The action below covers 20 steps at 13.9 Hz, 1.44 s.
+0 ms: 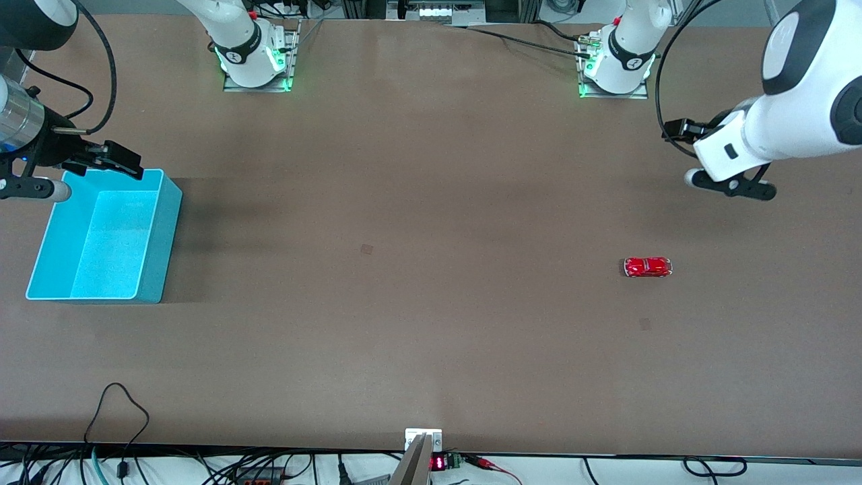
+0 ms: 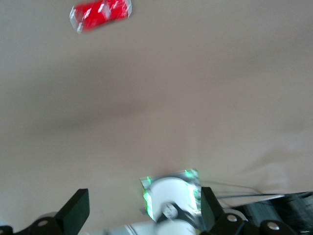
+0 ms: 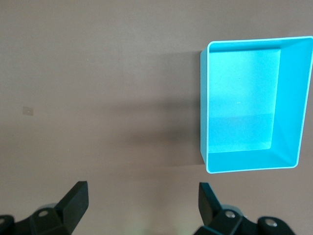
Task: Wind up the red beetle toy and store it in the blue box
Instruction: 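Reach the left gripper toward the red toy car, then lower the left gripper over the red car and close on it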
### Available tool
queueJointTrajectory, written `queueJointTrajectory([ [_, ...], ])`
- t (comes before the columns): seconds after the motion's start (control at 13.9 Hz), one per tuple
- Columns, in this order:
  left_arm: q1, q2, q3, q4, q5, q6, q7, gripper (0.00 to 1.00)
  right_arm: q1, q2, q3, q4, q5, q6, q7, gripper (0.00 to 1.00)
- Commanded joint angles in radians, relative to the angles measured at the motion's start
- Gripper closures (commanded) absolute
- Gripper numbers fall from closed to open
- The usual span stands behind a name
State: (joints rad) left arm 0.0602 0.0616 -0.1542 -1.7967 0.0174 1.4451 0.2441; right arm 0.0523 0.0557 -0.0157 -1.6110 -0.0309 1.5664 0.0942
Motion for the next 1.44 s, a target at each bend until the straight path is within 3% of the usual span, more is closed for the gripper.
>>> queueJointTrajectory([
  [0.0,0.032,0.013,0.001,-0.111,-0.001,0.191,0.298,0.0,0.0,-0.011,-0.003,-0.001,0.011,0.0,0.001,0.0],
  [0.29,0.044,0.127,0.001,-0.182,0.044,0.47,0.561,0.0,-0.009,-0.01,-0.006,-0.001,0.011,0.0,0.001,0.0],
  [0.72,0.148,0.374,0.002,-0.187,0.052,0.941,1.091,0.0,-0.011,-0.01,-0.007,-0.001,0.011,0.0,0.001,0.0],
  [1.08,0.158,0.426,0.001,-0.257,0.052,1.123,1.182,0.0,-0.011,-0.01,-0.009,-0.001,0.011,0.0,0.001,0.0],
  [1.22,0.156,0.431,-0.001,-0.266,0.052,1.129,1.184,0.0,-0.011,-0.01,-0.009,-0.001,0.011,0.0,-0.001,0.0],
  [1.36,0.145,0.429,-0.005,-0.273,0.053,1.129,1.186,0.13,-0.011,-0.01,-0.009,-0.001,0.011,0.0,-0.002,0.0],
])
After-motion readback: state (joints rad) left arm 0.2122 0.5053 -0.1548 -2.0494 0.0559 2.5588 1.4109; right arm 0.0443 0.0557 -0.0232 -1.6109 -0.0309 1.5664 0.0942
